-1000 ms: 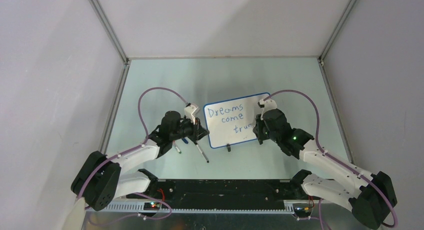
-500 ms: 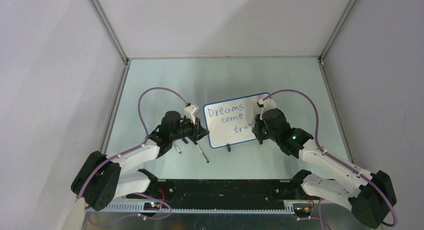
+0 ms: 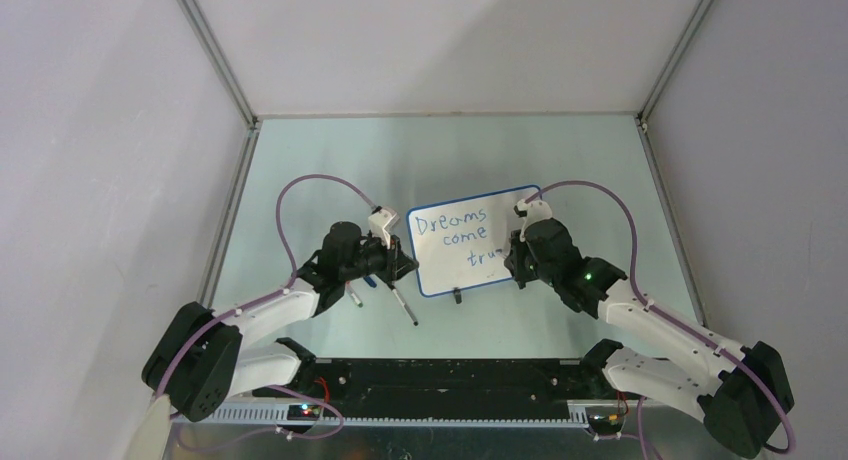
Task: Write a sentence on the whiteboard
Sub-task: Write a sentence with the whiteboard marker, then pick up the pen cap from the center of the board.
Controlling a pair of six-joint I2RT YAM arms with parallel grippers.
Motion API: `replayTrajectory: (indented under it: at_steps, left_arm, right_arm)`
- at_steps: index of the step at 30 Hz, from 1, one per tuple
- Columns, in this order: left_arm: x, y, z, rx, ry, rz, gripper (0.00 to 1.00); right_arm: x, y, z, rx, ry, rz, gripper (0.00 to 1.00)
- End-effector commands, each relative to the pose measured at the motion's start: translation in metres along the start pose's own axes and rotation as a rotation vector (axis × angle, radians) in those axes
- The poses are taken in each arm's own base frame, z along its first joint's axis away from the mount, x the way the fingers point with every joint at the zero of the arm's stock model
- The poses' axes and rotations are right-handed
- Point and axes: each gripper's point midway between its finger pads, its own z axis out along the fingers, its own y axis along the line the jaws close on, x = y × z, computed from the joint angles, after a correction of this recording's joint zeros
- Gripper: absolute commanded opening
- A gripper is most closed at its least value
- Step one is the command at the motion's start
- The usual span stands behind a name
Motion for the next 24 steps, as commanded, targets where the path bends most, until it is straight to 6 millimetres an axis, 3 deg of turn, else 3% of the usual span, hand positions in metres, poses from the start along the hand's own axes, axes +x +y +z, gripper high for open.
replayTrajectory:
  at_steps: [1, 24]
  left_arm:
    - [-0.02, -0.007, 0.0, 0.026, -0.049, 0.054, 0.24]
    - [-0.019, -0.008, 0.0, 0.027, -0.049, 0.052, 0.24]
  right_arm:
    - [0.0, -0.002, -0.002, 0.01, -0.014, 0.011, 0.0]
    - [0.011, -0.009, -0.004, 0.04, 0.02, 0.025, 0.0]
